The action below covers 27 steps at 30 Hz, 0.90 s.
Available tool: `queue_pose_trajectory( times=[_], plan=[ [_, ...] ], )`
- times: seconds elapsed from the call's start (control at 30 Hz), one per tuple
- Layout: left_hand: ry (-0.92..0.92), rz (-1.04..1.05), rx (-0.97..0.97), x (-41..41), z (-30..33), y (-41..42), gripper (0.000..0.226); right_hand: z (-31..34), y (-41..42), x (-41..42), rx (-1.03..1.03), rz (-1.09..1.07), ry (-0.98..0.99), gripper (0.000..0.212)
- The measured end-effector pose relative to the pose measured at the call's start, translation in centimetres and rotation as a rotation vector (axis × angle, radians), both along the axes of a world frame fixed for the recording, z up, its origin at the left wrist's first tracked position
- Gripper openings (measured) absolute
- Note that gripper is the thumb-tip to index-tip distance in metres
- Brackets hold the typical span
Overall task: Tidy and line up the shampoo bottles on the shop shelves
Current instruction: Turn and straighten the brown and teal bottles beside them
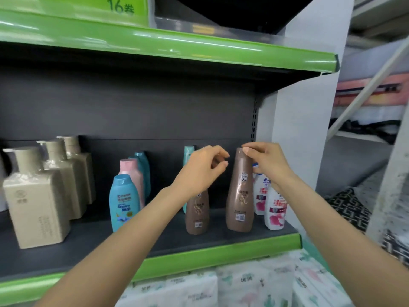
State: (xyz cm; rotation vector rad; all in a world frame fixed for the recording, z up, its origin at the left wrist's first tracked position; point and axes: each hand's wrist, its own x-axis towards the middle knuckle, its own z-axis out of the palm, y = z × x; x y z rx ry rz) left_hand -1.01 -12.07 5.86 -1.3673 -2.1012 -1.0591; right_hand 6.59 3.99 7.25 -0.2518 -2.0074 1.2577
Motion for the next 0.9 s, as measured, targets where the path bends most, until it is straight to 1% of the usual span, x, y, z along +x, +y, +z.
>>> queue_pose_trajectory(
  times=[0.13,0.3,0.37,0.5,0.53,0.6,0.67,0.7,0.77,0.9],
  plan=[
    [-0.051,-0.058,-0.072,1.5,-1.1,-0.2,0.028,-0.4,-1.6,2.1,-0.105,0.032,-0.023,0.013],
    [-0.195,-0.158,-0.084,2.8,-1.6,-2.5,0.024,-0.2,-3.4,3.7,-0.268,0.052,0.046,0.015],
    [-0.237,-0.154,-0.130,2.9,-2.2,-4.1,0.026,-0.4,-3.9,4.1,-0.326,0.057,0.093,0.015],
    [-0.257,-0.075,-0.271,2.6,-4.2,-7.2,0.040,-1.8,-4.7,4.7,-0.497,0.091,0.184,0.013],
    [-0.277,-0.076,-0.289,2.6,-4.6,-7.8,0.038,-2.2,-4.9,4.7,-0.541,0.104,0.204,0.013],
    [-0.325,-0.112,-0.264,2.4,-5.0,-8.7,0.026,-2.6,-5.4,4.7,-0.624,0.149,0.256,0.015],
    [-0.361,-0.136,-0.182,2.2,-5.2,-9.4,0.029,-2.9,-5.8,4.5,-0.683,0.195,0.293,0.020],
    [-0.346,-0.121,-0.159,2.0,-5.2,-9.6,0.032,-3.1,-6.0,4.4,-0.701,0.206,0.297,0.022],
    [-0.261,-0.065,-0.139,1.8,-5.4,-9.9,0.031,-3.3,-6.1,4.3,-0.703,0.208,0.270,0.027],
    [-0.096,0.061,-0.069,1.6,-5.9,-10.3,0.040,-3.8,-6.0,4.6,-0.604,0.175,0.139,0.030]
  ],
)
